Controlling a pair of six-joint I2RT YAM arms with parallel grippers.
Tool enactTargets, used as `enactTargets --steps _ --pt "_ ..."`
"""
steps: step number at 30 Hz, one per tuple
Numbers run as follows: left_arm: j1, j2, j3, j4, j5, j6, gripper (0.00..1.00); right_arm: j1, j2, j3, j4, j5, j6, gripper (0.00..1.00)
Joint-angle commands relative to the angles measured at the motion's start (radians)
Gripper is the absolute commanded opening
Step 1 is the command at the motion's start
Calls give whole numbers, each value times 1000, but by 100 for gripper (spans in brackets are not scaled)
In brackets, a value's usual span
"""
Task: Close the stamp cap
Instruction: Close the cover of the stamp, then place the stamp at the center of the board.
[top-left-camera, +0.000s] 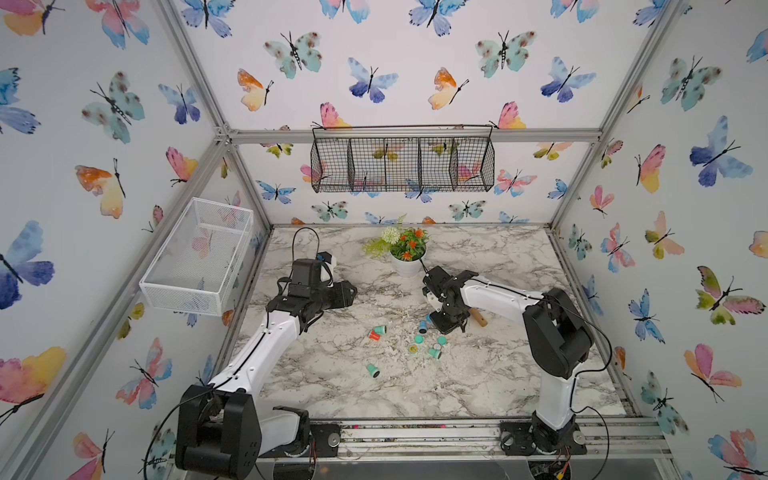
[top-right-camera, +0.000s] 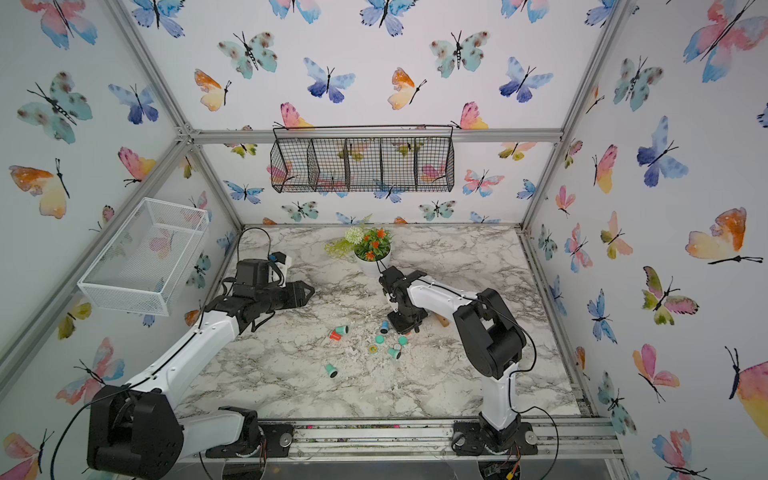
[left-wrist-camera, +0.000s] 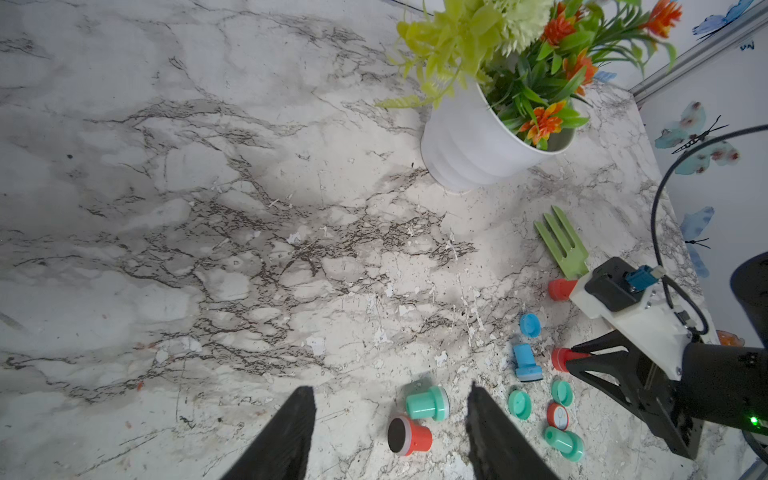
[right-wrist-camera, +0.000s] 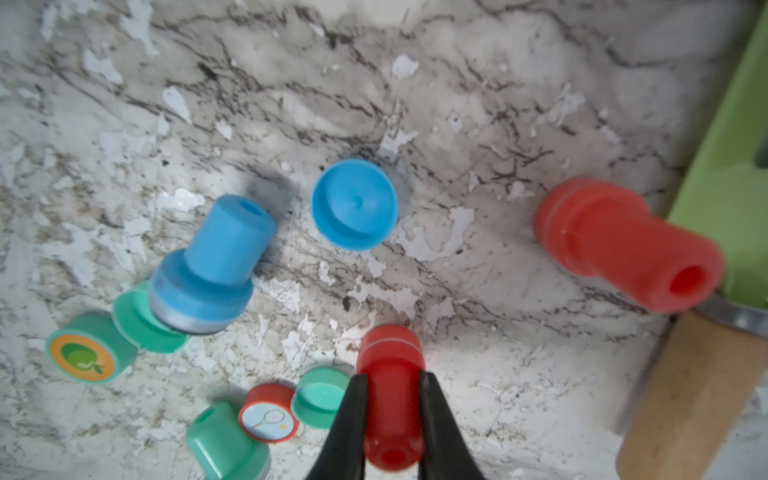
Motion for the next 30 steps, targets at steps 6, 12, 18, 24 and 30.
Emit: enactTargets --steps 6,12,18,24,30 --pt "5 3 -3 6 15 12 61 -6 251 -107 -4 40 9 3" --pt "5 -2 -4 6 16 10 61 -6 276 -102 13 50 21 2" --pt "5 -8 -5 4 15 10 61 -6 258 -95 29 34 28 2" --pt "5 -11 -6 3 13 10 61 -12 123 -42 -4 40 38 2" --pt "5 -13 -5 3 10 10 61 -52 21 -9 -50 27 35 2"
